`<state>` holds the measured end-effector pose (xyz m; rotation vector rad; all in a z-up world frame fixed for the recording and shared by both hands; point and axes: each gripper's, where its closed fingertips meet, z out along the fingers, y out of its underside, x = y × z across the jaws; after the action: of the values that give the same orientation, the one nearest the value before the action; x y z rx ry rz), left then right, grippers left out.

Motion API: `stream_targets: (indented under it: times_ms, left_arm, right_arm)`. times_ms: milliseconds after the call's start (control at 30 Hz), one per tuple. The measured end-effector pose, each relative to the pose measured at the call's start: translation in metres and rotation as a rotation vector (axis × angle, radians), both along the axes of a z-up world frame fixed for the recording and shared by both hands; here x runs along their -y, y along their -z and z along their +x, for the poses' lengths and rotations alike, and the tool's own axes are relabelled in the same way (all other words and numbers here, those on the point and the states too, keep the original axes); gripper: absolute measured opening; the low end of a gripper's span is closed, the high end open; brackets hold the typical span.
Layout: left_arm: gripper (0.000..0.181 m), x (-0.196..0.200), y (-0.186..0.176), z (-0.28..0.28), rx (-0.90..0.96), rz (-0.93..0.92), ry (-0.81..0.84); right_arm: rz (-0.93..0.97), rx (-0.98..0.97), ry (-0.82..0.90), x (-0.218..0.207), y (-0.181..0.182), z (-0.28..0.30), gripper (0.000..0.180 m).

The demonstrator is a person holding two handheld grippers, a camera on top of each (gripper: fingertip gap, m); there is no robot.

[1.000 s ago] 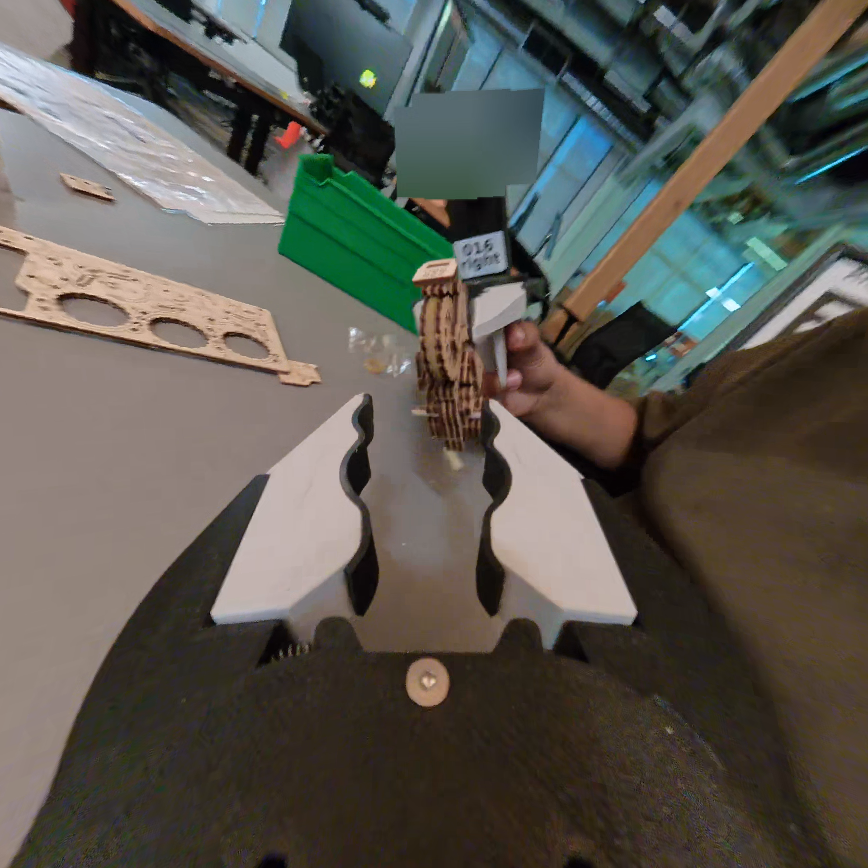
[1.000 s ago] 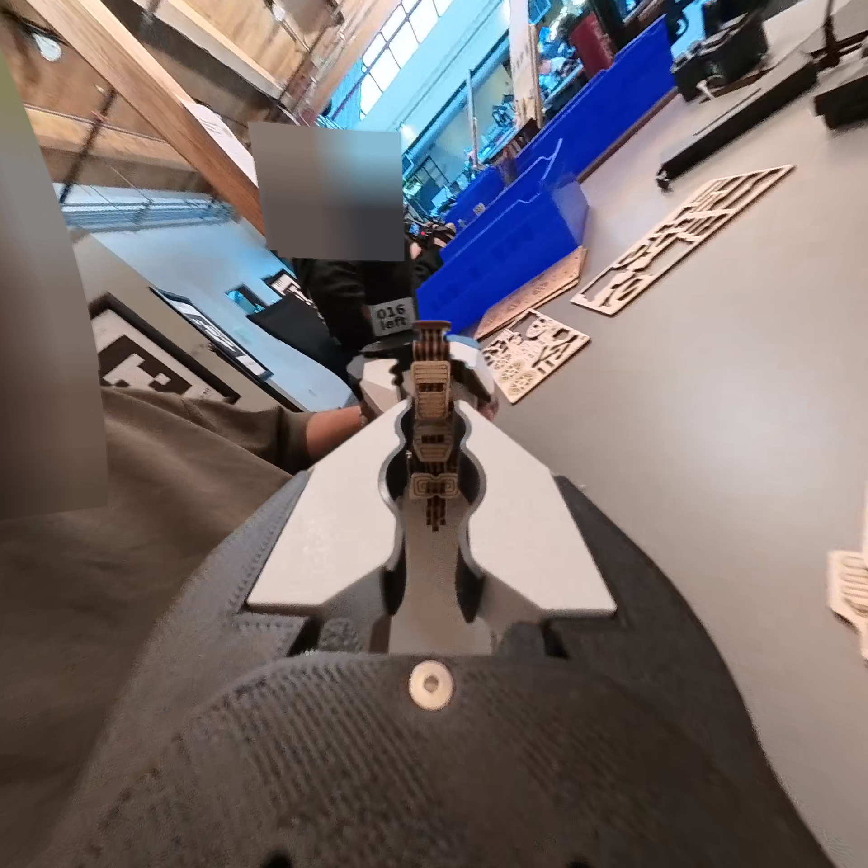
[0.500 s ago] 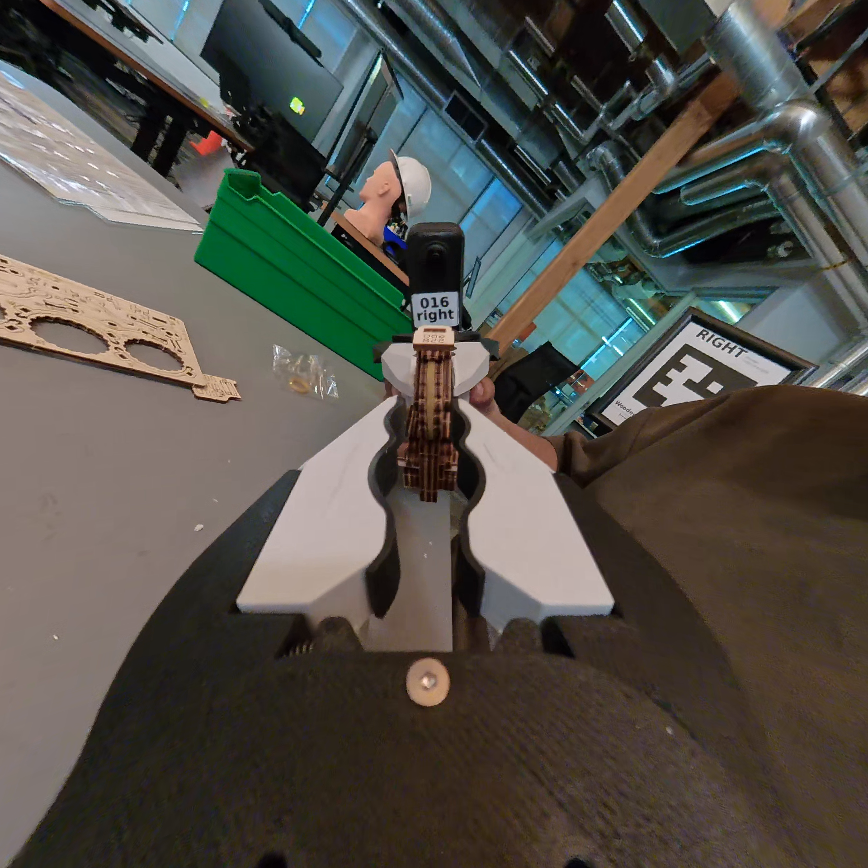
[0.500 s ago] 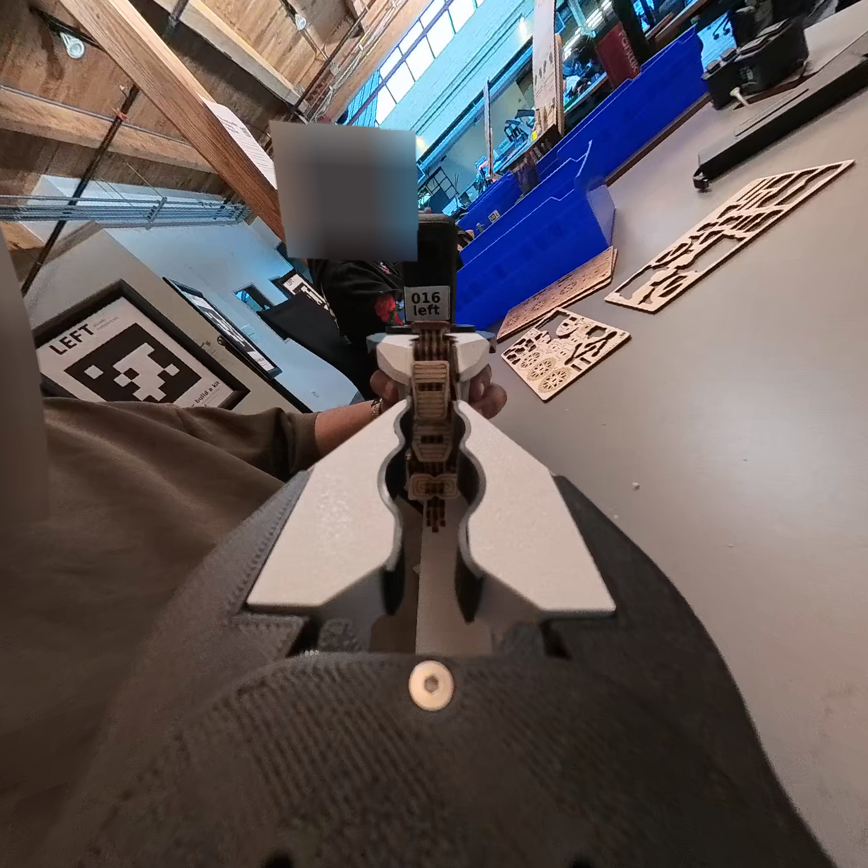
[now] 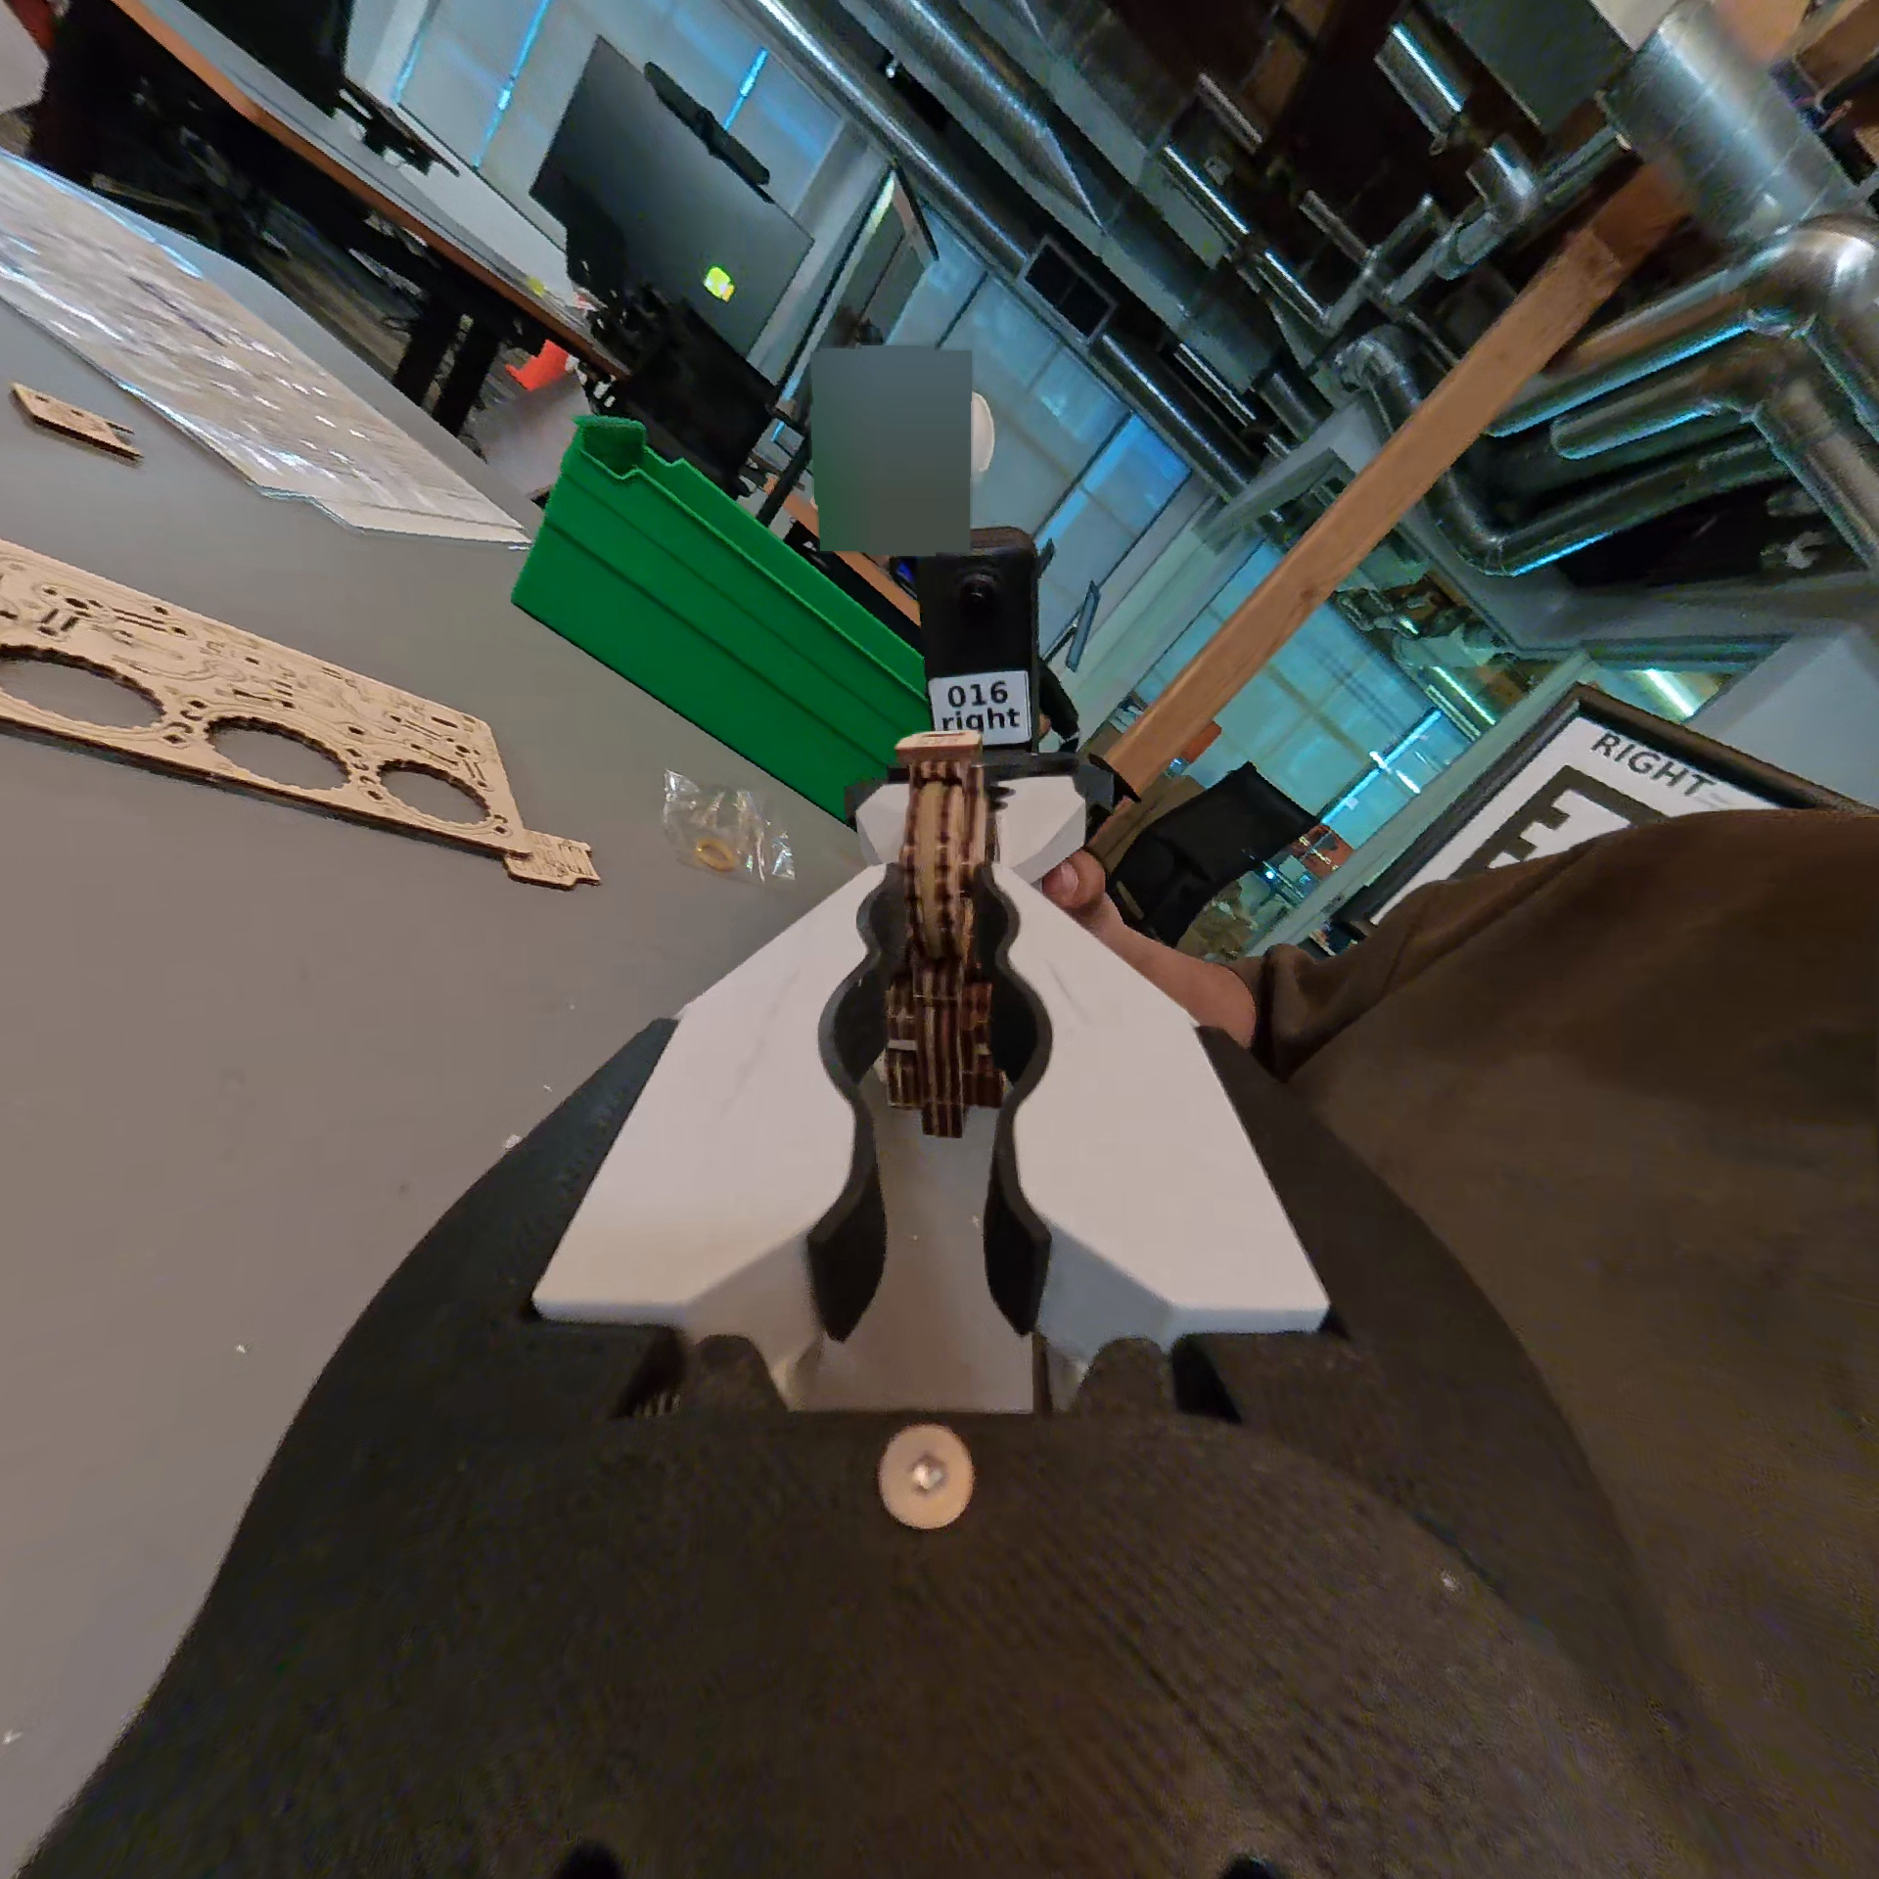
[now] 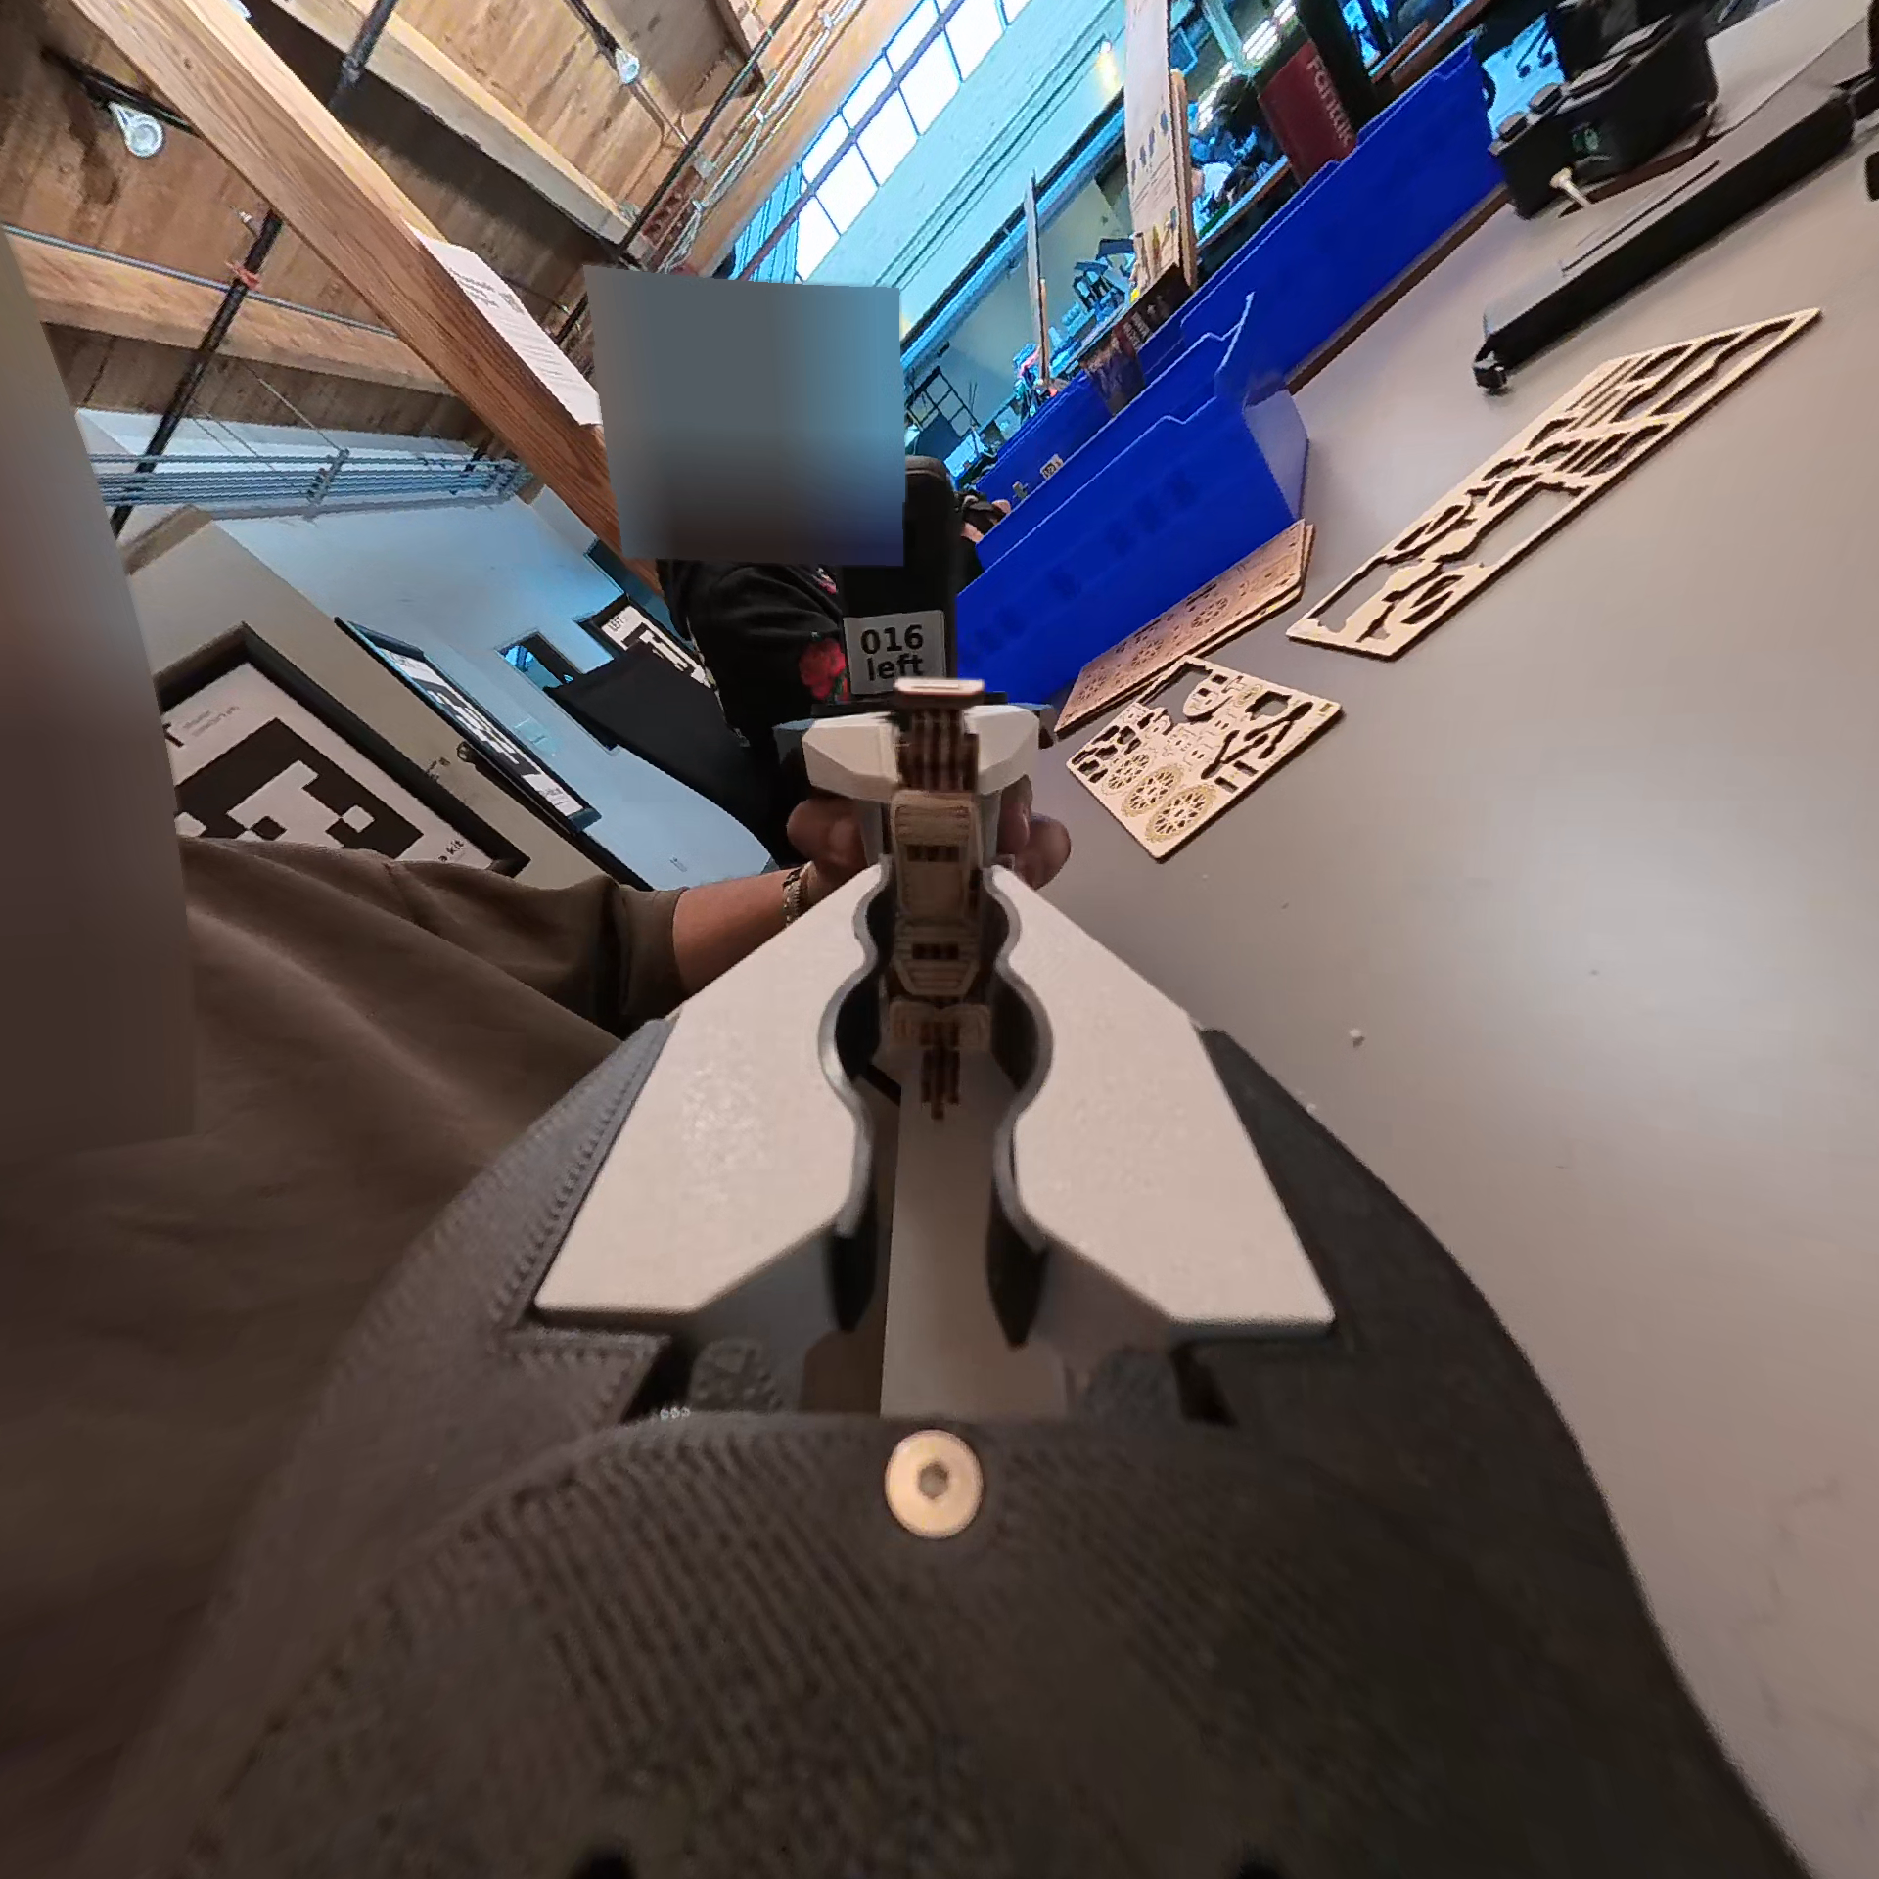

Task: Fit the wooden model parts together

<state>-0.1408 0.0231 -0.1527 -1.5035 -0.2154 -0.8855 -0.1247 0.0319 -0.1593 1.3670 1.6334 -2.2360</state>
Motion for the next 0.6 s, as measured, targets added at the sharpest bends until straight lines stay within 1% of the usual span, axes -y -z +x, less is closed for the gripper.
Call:
stream_targets:
  times_ms: [167, 333, 433, 600]
  left_arm:
    - [0.01, -0.002, 0.0, 0.0, -0.028, -0.003, -0.024]
    - [0.01, -0.004, 0.003, -0.001, -0.002, -0.003, -0.022]
    - [0.018, -0.004, 0.005, 0.003, -0.015, -0.009, -0.012]
    - [0.019, -0.004, 0.007, 0.007, -0.057, -0.013, -0.006]
  right_arm:
    - [-0.023, 0.003, 0.003, -0.003, 0.0, -0.001, 0.013]
    - [-0.026, 0.015, 0.012, -0.006, 0.003, -0.004, 0.013]
    - [-0.032, 0.0, 0.018, -0.009, 0.001, -0.004, 0.013]
    - [0.005, -0.05, 0.014, -0.009, -0.001, -0.002, 0.013]
